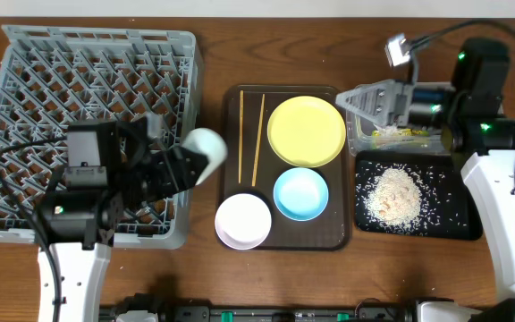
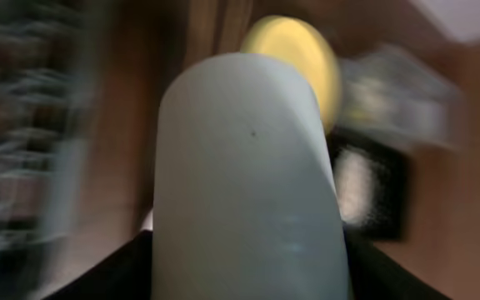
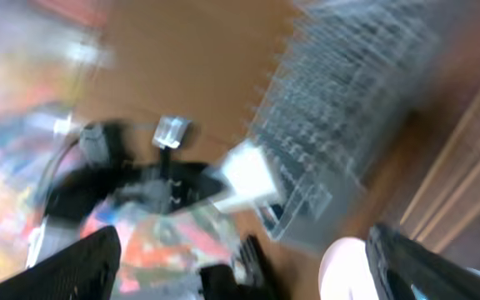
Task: Sort waste into correct bins and load items into the dishwasher
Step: 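Release the cup with right gripper and retract right arm, then lower the white cup into the dish rack with left gripper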
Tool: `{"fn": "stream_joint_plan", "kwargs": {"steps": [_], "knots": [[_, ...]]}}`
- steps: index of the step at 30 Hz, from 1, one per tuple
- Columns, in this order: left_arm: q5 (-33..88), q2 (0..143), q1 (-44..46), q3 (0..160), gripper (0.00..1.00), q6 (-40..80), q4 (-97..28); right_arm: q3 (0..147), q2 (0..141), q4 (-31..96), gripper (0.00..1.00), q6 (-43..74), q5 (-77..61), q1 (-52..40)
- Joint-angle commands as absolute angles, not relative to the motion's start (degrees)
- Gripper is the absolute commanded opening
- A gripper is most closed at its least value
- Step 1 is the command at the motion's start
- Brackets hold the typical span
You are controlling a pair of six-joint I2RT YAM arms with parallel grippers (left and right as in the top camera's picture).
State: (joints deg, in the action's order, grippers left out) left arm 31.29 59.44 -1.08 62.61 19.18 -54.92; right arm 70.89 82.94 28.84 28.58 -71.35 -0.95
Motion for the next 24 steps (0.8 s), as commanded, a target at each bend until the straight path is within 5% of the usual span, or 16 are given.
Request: {"fn": "stream_joint_plan", "kwargs": {"steps": [1, 6, 12, 24], "knots": [[13.8, 58.33, -1.69, 63.13, 0.62, 17.8, -57.82, 70.81, 83.0, 39.29, 0.93, 22.79, -42.74, -2.83], [4.49, 58.33, -1.72, 63.13, 0.62, 17.8, -62.04, 70.81, 83.0, 51.2, 0.96, 20.49, -17.28, -6.55], [-5.67, 58.48, -1.72, 63.11, 0.62, 17.82, -67.22, 70.81, 83.0, 52.99, 0.97, 19.16, -16.93, -8.23], [0.62, 63.44, -1.69, 59.05, 0.63, 18.28, -68.82, 70.81, 83.0, 53.39, 0.97, 19.2, -16.93, -8.23]]}}
